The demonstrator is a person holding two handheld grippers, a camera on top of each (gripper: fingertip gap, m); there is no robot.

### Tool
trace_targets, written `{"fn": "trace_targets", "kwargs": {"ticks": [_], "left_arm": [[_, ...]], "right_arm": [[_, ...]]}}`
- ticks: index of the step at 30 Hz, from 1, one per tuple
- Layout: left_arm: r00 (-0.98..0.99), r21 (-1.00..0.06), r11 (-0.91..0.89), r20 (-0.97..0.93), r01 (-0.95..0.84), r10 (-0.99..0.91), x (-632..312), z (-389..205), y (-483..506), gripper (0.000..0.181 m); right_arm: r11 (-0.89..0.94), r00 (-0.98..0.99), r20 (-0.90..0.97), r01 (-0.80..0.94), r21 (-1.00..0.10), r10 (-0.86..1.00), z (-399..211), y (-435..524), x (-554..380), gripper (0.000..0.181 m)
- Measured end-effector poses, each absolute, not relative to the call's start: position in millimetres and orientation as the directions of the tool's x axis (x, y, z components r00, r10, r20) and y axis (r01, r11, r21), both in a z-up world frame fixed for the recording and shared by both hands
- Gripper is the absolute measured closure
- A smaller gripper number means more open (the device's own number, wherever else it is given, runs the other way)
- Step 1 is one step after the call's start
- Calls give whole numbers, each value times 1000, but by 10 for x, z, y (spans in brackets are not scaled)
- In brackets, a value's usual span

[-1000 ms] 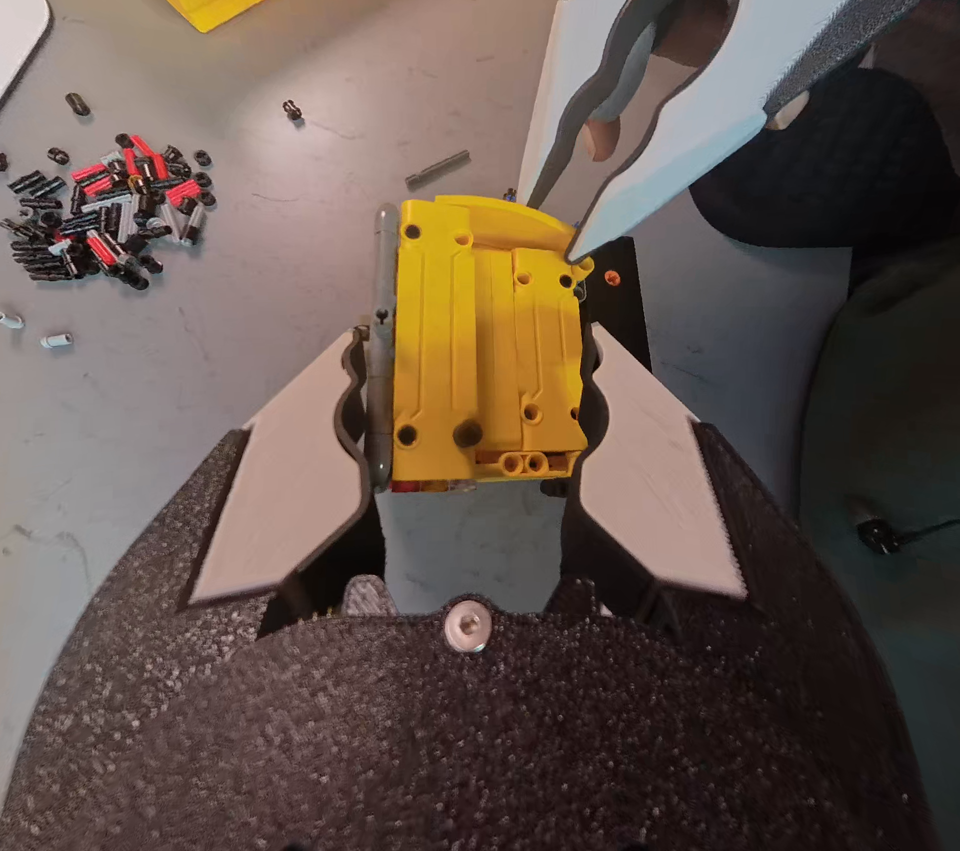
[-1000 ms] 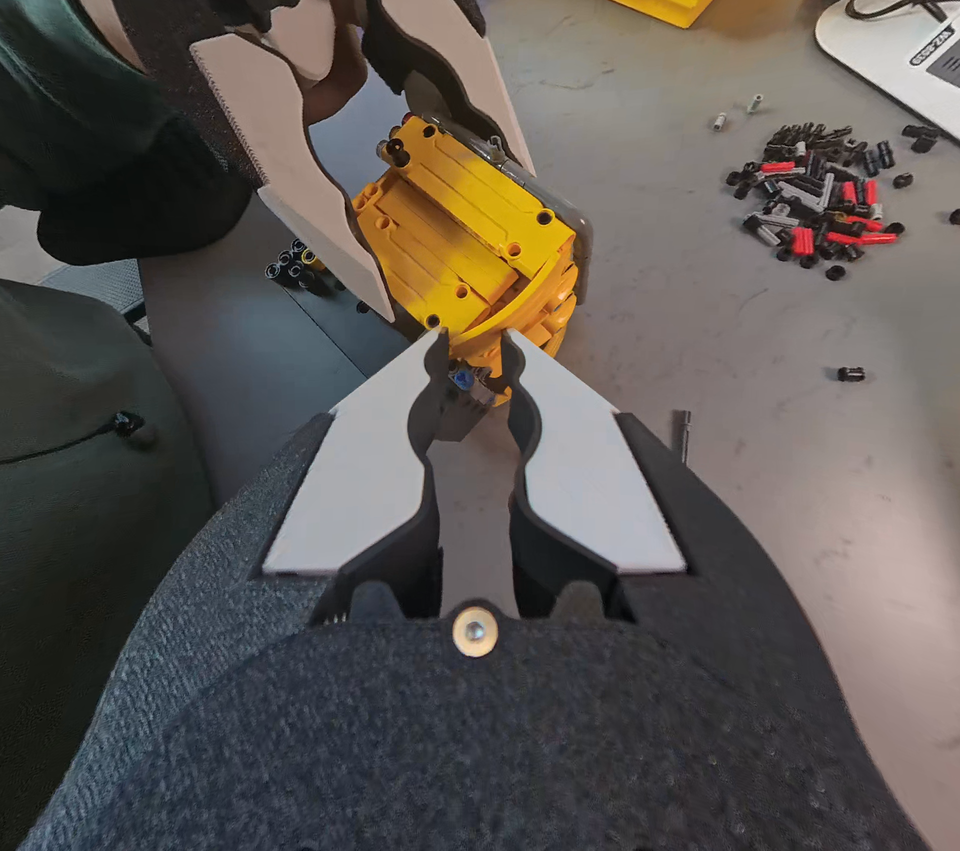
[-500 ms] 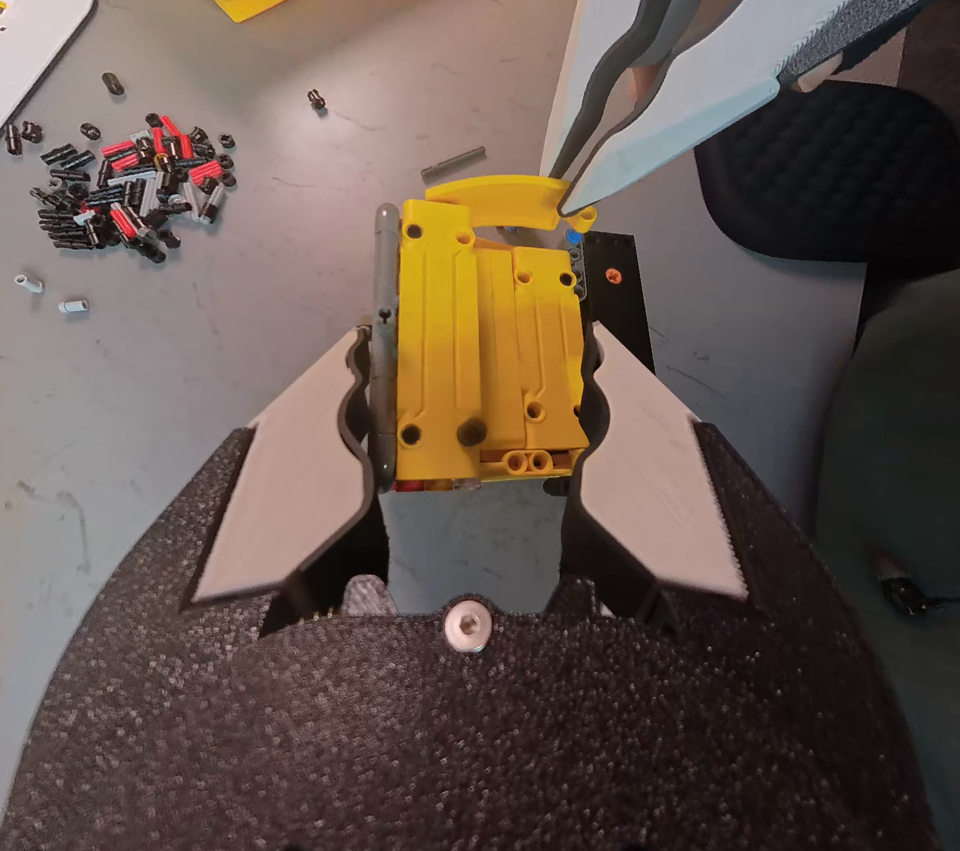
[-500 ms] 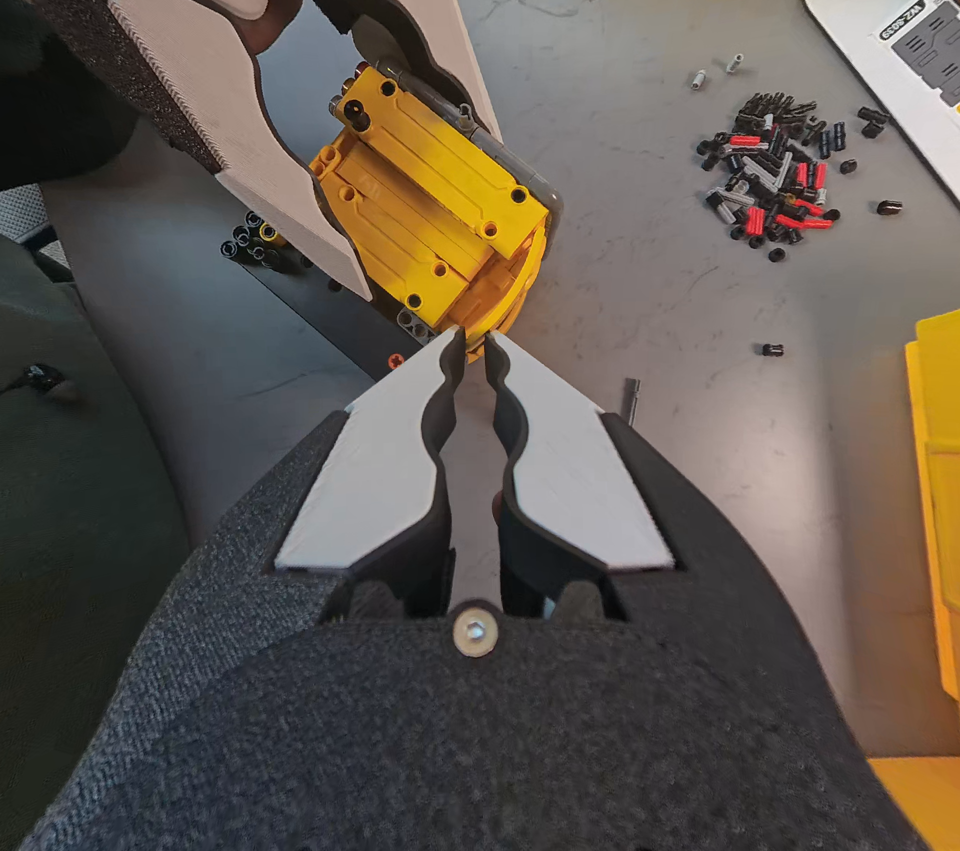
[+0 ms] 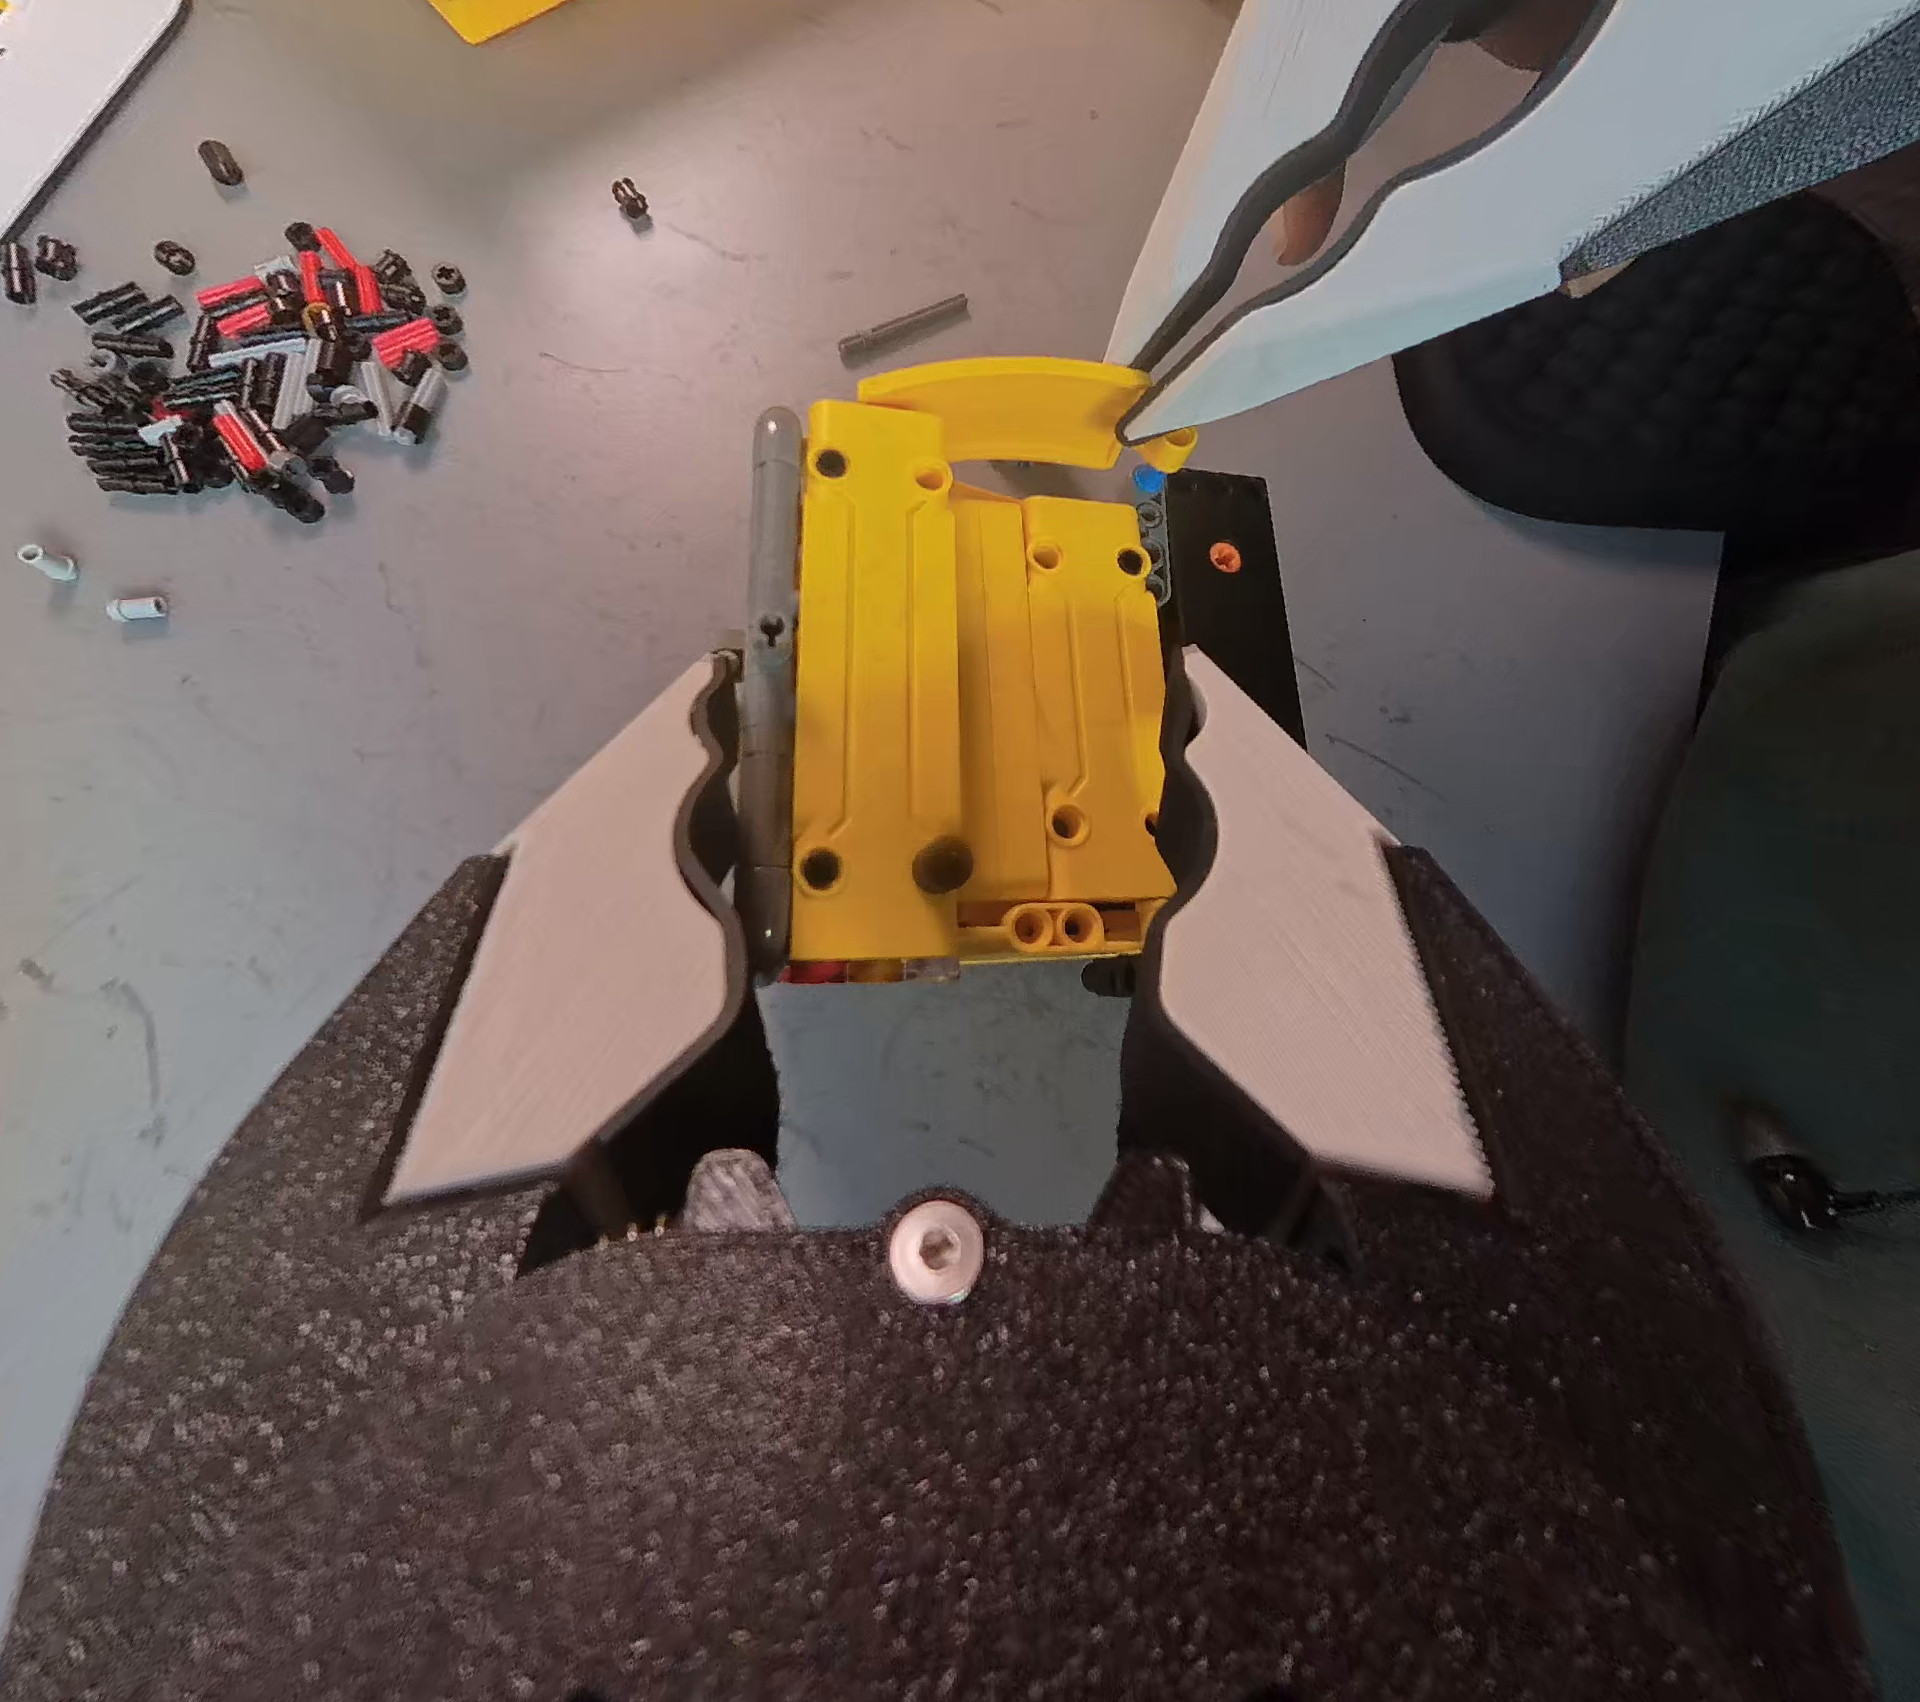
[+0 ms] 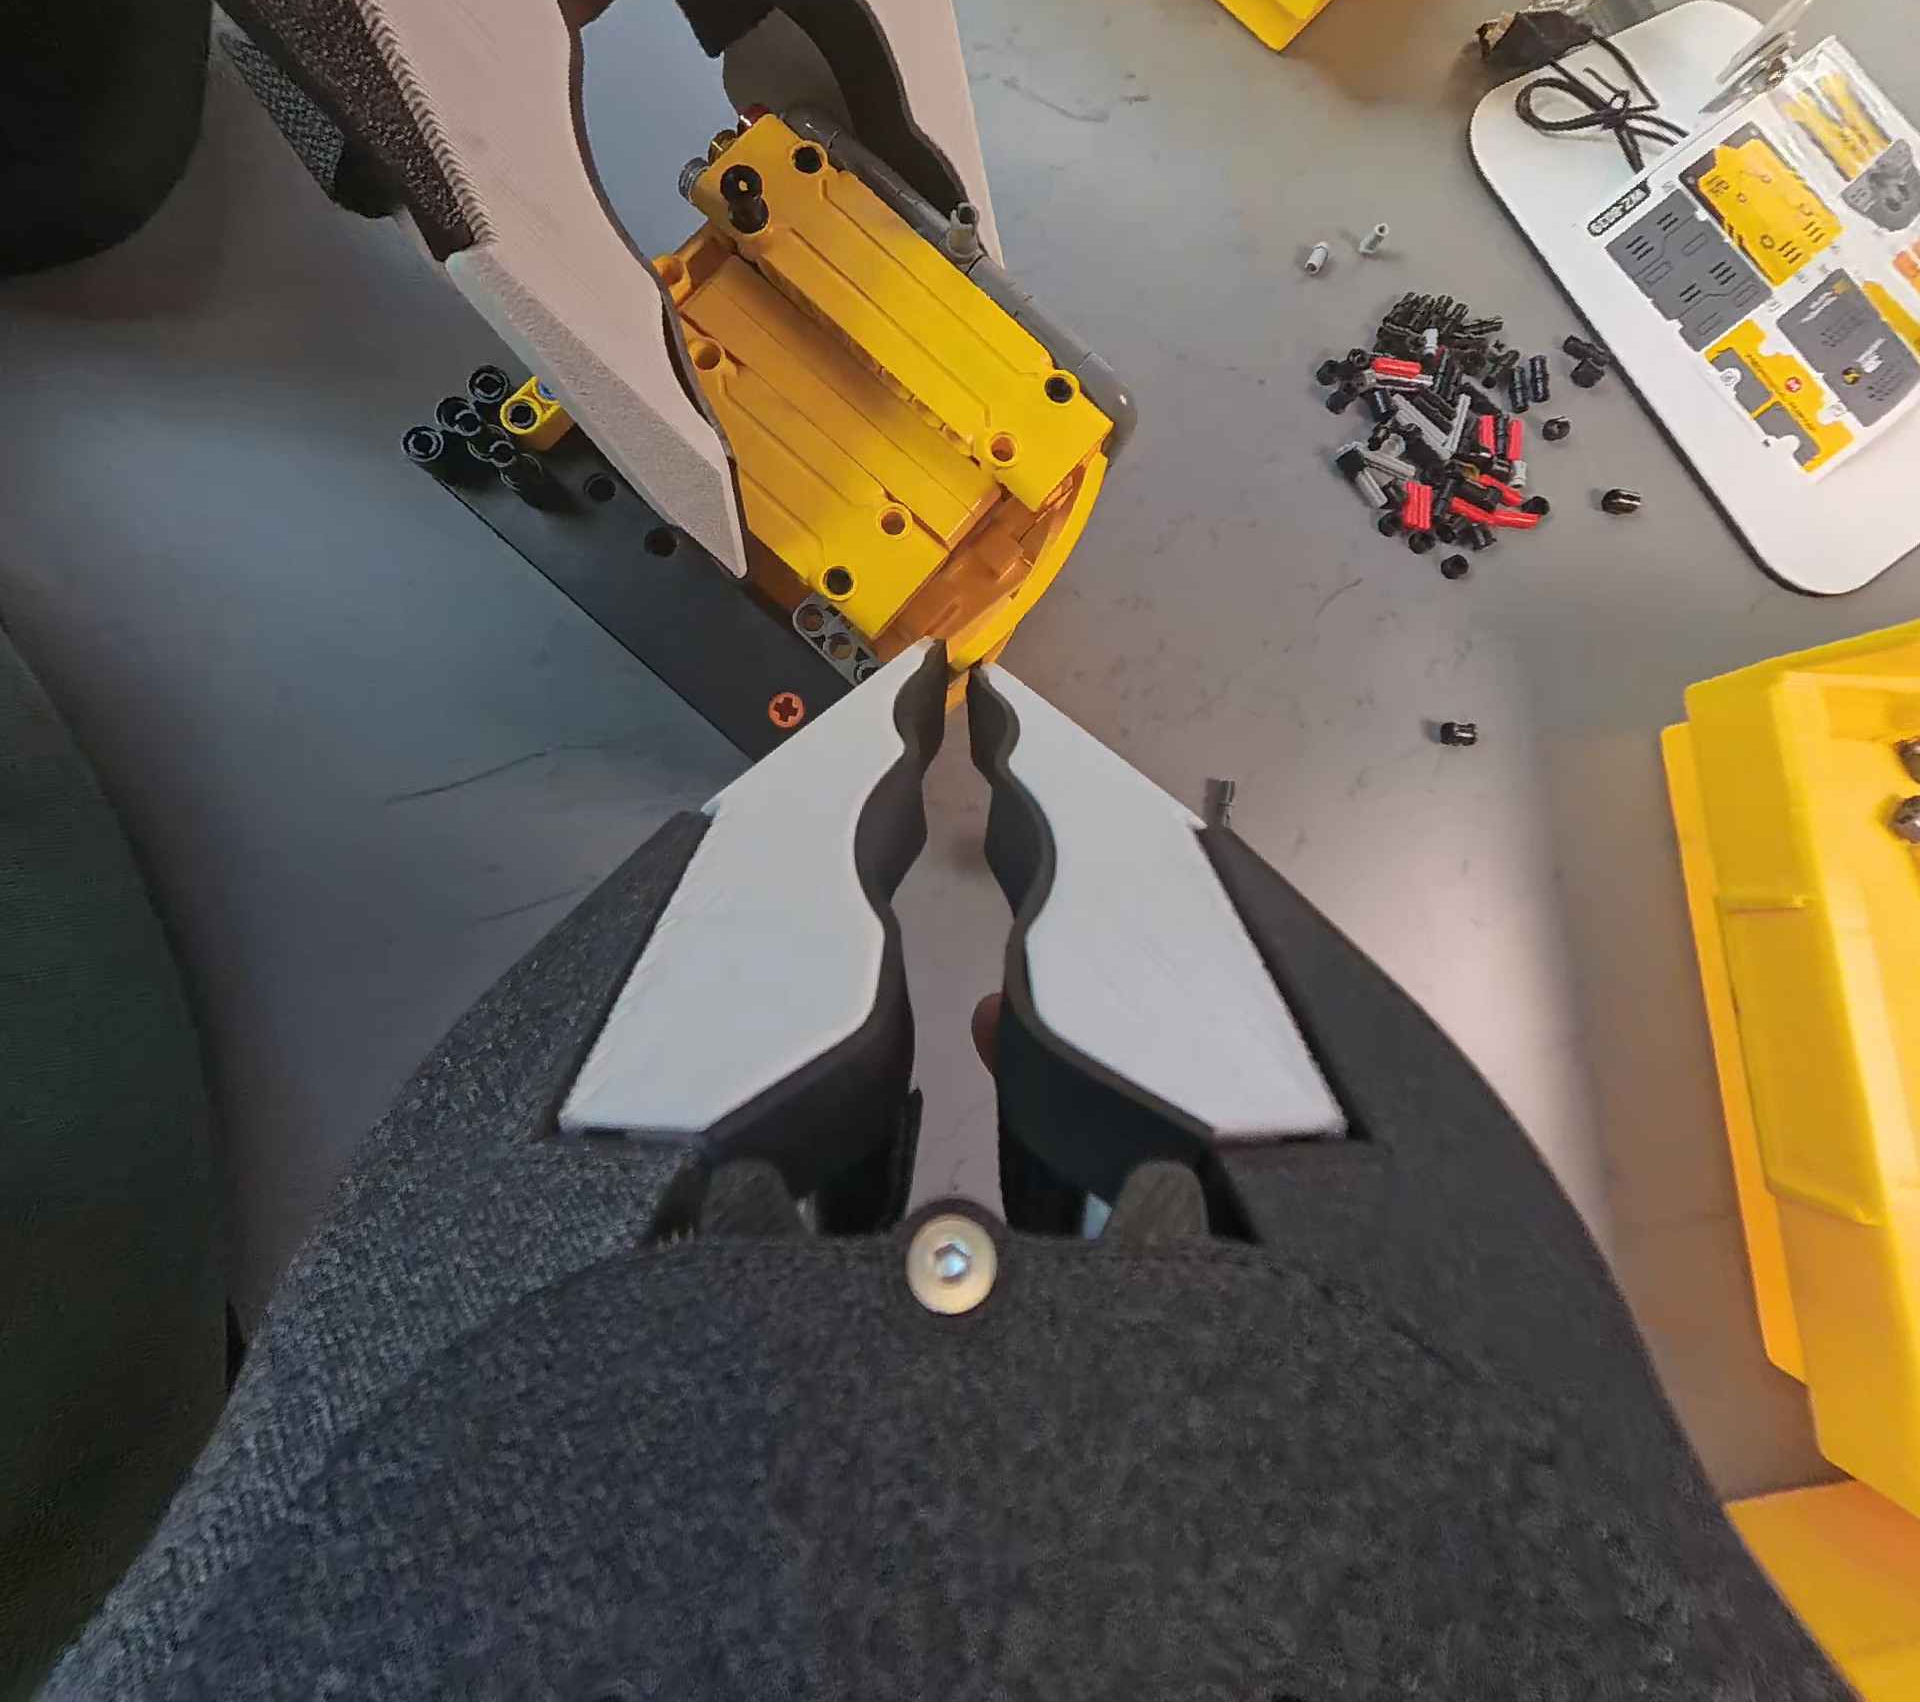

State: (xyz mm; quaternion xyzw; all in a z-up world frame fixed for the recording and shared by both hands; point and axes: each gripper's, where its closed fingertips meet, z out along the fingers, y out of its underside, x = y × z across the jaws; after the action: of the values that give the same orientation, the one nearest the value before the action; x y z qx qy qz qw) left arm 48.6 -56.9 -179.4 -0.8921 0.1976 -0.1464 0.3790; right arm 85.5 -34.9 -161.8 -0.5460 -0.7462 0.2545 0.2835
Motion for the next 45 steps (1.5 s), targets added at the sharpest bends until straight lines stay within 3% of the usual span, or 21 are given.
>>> {"fn": "trace_targets", "kwargs": {"ticks": [9,15,24,29,35,45], "left_arm": [[877,-732,-635,111,-246,-467,500,-1798,-574,100],[885,-732,-638,108,-238,-453,490,-1797,-577,100],[911,-741,-641,103,-197,-400,488,-1787,-577,100],[925,-758,-631,102,-165,-366,488,-1777,-574,100],[929,-771,-618,102,-153,-357,481,-1769,-568,101],[930,-784,-604,103,-142,-352,489,-1762,-576,102]], "right_arm": [[148,-241,-46,721,-676,969,-1515,-403,922,168],[185,-263,-56,798,-573,963,-1595,-418,966,168],[178,-238,-44,826,-534,970,-1595,-377,923,176],[174,-237,-70,857,-485,969,-1629,-381,946,165],[134,-202,-92,864,-485,975,-1675,-327,868,172],[218,-267,-54,874,-433,962,-1779,-353,941,181]]}}
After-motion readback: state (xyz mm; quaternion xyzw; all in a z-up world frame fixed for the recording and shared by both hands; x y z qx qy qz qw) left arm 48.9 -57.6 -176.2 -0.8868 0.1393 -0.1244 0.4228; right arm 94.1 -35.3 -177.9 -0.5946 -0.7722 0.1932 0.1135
